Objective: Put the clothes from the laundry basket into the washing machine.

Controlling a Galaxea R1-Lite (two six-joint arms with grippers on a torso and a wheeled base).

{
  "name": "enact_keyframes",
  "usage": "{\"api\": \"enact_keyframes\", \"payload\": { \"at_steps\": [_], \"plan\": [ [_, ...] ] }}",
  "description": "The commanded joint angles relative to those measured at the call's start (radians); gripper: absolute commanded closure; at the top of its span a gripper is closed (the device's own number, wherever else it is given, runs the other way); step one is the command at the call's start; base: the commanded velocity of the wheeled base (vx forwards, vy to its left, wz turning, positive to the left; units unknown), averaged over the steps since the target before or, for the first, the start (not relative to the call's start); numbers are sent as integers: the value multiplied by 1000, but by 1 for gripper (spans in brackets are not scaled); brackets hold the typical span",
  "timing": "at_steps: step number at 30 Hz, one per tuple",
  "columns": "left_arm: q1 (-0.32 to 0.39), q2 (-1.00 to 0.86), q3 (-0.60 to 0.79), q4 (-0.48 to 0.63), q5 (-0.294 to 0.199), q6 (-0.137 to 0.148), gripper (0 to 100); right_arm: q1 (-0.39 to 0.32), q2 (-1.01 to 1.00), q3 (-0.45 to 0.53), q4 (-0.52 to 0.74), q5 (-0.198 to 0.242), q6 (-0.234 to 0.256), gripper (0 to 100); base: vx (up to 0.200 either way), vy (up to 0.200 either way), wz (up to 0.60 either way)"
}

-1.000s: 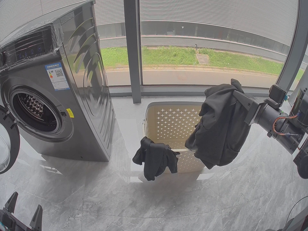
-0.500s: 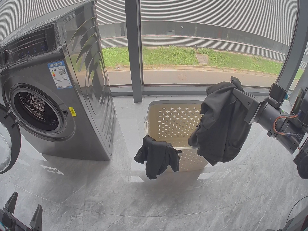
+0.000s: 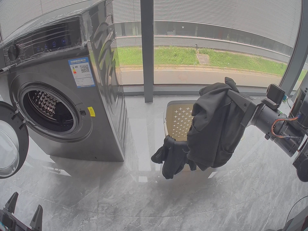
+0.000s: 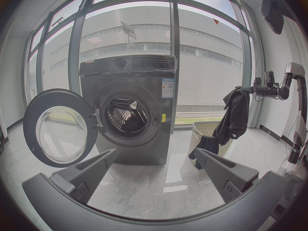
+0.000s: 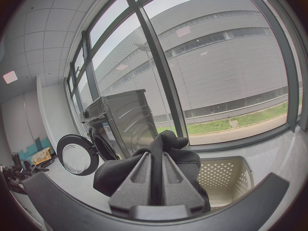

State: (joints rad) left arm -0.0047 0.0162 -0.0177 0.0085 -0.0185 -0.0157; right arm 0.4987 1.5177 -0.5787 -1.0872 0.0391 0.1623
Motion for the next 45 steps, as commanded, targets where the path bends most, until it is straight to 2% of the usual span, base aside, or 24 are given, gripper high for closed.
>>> {"api": "enact_keyframes", "payload": {
  "at_steps": [1, 10, 17, 18, 19, 20, 21, 23, 34, 45],
  "plan": [
    [0, -12, 13, 1, 0, 0, 0, 12, 1, 0, -2, -1, 0, 100, 0, 200, 0],
    [0, -12, 13, 1, 0, 0, 0, 34, 7, 3, -2, -2, 2, 100, 0, 200, 0],
    [0, -12, 12, 1, 2, 0, 0, 32, 12, 7, 1, -25, -3, 100, 0, 200, 0],
    [0, -12, 13, 1, 2, 0, 0, 32, 19, 11, 3, -73, -4, 100, 0, 200, 0],
    [0, -12, 13, 1, 2, 0, 0, 34, 22, 11, 3, -99, -6, 100, 0, 200, 0],
    [0, -12, 13, 1, 0, 0, 0, 34, 22, 10, 4, -107, -6, 100, 0, 200, 0],
    [0, -12, 12, 1, 0, 0, 0, 35, 22, 7, 17, -137, -6, 100, 0, 200, 0],
    [0, -12, 13, 1, 2, 0, 0, 34, 22, 7, 20, -154, -6, 100, 0, 200, 0],
    [0, -12, 13, 1, 2, 0, 0, 41, 27, 3, 27, -183, -4, 100, 0, 200, 0],
    [0, -12, 12, 1, 0, -1, 0, 55, 29, 10, 17, -176, -3, 100, -36, 0, 0]
  ]
}}
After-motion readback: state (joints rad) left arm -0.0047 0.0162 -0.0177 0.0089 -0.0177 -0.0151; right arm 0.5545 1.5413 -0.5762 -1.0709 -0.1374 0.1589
